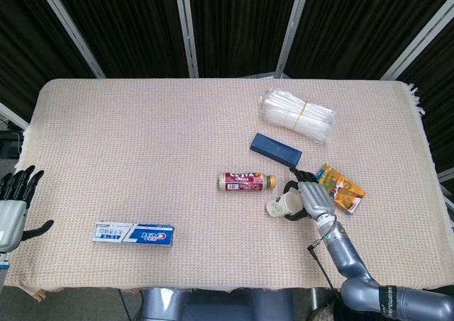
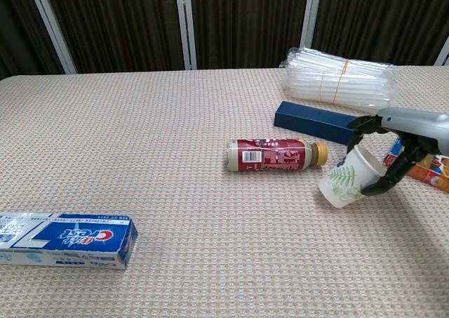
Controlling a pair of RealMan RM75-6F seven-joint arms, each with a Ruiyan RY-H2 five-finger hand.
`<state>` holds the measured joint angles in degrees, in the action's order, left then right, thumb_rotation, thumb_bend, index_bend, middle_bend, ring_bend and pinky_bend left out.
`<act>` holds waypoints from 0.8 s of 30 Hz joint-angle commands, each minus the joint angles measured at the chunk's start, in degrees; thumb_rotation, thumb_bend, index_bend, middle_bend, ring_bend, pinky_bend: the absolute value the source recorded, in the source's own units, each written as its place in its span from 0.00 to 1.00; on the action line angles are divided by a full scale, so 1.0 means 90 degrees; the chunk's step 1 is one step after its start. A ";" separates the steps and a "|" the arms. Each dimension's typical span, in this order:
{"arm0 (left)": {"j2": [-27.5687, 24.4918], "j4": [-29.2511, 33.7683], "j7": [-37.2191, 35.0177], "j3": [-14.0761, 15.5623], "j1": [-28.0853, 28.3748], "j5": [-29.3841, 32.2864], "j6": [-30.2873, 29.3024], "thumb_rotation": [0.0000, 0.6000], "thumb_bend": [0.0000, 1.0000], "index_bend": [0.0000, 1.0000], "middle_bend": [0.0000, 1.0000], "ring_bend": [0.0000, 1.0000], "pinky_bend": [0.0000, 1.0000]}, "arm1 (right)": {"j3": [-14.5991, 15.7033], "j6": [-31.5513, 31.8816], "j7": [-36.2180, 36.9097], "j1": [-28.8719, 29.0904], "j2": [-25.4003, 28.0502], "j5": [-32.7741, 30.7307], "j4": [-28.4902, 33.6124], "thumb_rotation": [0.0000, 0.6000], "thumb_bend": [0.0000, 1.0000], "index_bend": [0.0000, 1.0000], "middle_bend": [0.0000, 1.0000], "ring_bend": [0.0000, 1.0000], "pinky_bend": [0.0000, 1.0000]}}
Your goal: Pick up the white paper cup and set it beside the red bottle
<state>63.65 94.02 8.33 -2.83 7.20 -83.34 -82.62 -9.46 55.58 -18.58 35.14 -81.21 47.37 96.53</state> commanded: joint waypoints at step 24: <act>-0.0008 0.0001 -0.0031 0.0007 -0.0002 -0.0004 0.0001 1.00 0.09 0.00 0.00 0.00 0.00 | 0.0705 0.1534 -0.1694 -0.0092 -0.1005 0.1220 -0.0814 1.00 0.11 0.30 0.00 0.00 0.00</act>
<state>63.58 94.03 8.05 -2.77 7.18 -83.38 -82.61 -3.37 69.06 -33.49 34.48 -89.45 57.70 90.04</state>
